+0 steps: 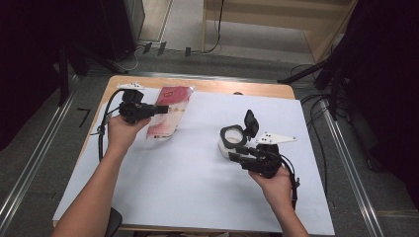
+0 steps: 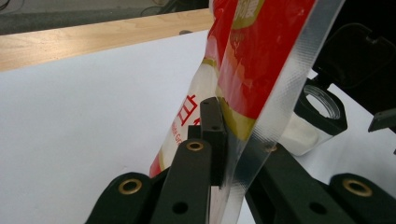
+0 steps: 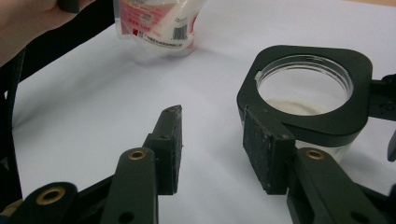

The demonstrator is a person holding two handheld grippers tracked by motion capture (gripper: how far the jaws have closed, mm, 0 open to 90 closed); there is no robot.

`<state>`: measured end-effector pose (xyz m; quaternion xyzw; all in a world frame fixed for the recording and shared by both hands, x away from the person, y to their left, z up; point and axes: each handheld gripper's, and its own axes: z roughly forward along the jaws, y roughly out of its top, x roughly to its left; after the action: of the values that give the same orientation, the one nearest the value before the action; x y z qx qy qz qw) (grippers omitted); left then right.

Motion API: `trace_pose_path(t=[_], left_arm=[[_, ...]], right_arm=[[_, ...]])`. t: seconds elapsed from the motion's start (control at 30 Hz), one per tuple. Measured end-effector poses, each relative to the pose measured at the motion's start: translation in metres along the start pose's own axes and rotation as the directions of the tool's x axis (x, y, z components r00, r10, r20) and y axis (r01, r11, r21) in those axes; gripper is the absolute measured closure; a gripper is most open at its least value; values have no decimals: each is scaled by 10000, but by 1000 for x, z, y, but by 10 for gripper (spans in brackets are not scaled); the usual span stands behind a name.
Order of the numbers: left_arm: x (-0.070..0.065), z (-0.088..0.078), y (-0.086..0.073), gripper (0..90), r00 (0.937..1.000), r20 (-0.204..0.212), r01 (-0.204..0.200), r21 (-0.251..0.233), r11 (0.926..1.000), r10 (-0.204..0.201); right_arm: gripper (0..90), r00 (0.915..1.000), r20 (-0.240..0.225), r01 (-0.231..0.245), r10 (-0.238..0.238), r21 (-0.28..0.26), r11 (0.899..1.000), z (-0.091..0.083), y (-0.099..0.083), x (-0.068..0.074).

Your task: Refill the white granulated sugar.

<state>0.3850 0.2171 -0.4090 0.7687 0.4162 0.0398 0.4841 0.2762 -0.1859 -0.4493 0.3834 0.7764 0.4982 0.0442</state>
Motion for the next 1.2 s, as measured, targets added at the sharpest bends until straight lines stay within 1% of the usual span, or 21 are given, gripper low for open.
trace_pose_path(t=[0.07,0.2,0.27,0.3,0.33,0.4,0.43,0.53,0.57,0.6,0.63,0.7,0.77,0.8,0.87,0.9,0.93,0.97,1.0,1.1,1.2], left_arm=[[0,-3,-3,895,10000,-81,-34,-47,10000,34],[0,-7,-7,885,9999,-130,-83,54,10000,84],[-1,-10,-9,883,9992,-314,-250,109,9996,254],[-1,-11,-10,883,9990,-377,-219,54,9997,220],[-1,-12,-11,884,9994,-299,-194,136,9997,198],[-1,-14,-15,881,9991,-388,-172,95,9998,176],[-1,-16,-16,879,9992,-371,-156,164,9997,162],[-1,-19,-19,871,9989,-425,-203,246,9995,214],[-3,-20,-21,869,9986,-471,-217,196,9996,226],[-2,-22,-22,867,9987,-411,-292,274,9992,303],[-3,-22,-23,865,9983,-459,-332,302,9990,346],[-4,-24,-25,858,9986,-439,-284,246,9993,294],[-4,-27,-26,836,9990,-290,-326,200,9993,332],[-5,-27,-26,819,9989,-271,-382,134,9992,385],[-6,-30,-28,801,9982,-332,-491,155,9987,496],[-6,-30,-29,795,9981,-292,-532,201,9984,538],[-6,-31,-30,787,9985,-258,-480,150,9987,484],[-6,-32,-30,777,9981,-292,-541,232,9983,548],[-6,-33,-30,767,9981,-323,-515,207,9985,522],[-5,-36,-32,731,9991,-220,-349,101,9993,351],[-5,-39,-34,691,9991,-249,-352,118,9993,355]], right_arm=[[582,10000,30,15,-15,-10,10000,0,0,-1],[583,9998,177,87,-86,-12,10000,-1,1,-2],[583,9998,194,91,-90,-41,10000,-1,1,-3],[584,9998,198,87,-85,-86,9999,-2,1,-3],[584,9997,213,78,-76,-87,9999,-2,2,-4],[585,9998,193,59,-57,-77,10000,-2,2,-5],[585,9998,194,67,-65,-79,9999,-2,2,-5],[585,9998,210,52,-50,-108,9999,-3,3,-5],[586,9998,209,56,-53,-132,9999,-3,3,-5],[586,9997,223,71,-68,-147,9999,-3,3,-6],[586,9997,233,71,-68,-107,9999,-3,3,-6],[587,9997,237,109,-106,-116,9999,-3,4,-7],[587,9997,217,85,-83,-129,9999,-2,4,-7],[587,9997,245,102,-99,-111,9999,-2,4,-7],[587,9997,224,94,-92,-108,9999,-2,4,-7],[587,9997,213,109,-108,-80,9999,-2,4,-7],[587,9997,213,108,-107,-67,9999,-1,4,-8],[587,9997,210,94,-93,-48,9999,-1,4,-8],[587,9997,226,98,-97,-53,9999,-1,4,-8],[587,9997,243,82,-81,-40,10000,-2,4,-8],[586,9997,247,71,-70,-42,10000,-2,4,-9]])
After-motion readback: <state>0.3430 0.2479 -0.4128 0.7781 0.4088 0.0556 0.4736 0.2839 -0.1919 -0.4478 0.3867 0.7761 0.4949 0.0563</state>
